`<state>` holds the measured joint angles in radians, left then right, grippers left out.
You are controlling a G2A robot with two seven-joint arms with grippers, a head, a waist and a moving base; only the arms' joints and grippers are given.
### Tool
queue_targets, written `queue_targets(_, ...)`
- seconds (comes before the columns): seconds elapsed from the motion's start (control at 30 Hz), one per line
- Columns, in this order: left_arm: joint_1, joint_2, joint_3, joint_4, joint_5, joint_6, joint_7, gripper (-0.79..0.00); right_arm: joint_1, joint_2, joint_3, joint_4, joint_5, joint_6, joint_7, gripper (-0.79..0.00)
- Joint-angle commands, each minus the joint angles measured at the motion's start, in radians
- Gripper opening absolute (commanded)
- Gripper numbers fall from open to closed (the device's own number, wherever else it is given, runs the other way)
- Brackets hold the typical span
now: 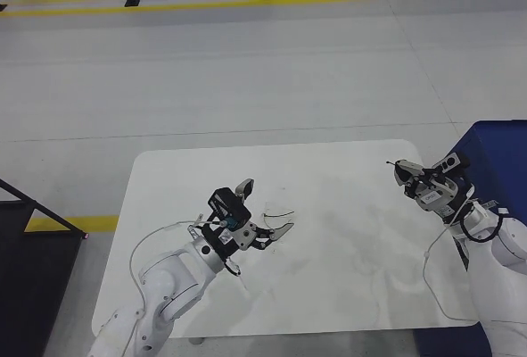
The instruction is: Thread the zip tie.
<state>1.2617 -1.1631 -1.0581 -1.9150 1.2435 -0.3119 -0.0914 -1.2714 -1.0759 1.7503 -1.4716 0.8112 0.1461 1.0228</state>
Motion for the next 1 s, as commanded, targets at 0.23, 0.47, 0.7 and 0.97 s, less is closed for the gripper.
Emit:
queue_targets(0.23,0.0,0.0,0.0,0.0,0.0,0.0,0.0,0.0,0.0,0.0,0.0,0.0,0.0,0.0,0.0,-0.785)
queue_targets(0.47,0.0,0.0,0.0,0.0,0.0,0.0,0.0,0.0,0.0,0.0,0.0,0.0,0.0,0.0,0.0,-0.785)
queue_targets(0.7,0.0,0.0,0.0,0.0,0.0,0.0,0.0,0.0,0.0,0.0,0.0,0.0,0.0,0.0,0.0,-0.785)
queue_targets(0.97,-0.013,-0.005,0.024,-0.022,0.021,-0.006,-0.011,0.0,0.0,0.0,0.0,0.0,0.0,0.0,0.0,-0.785)
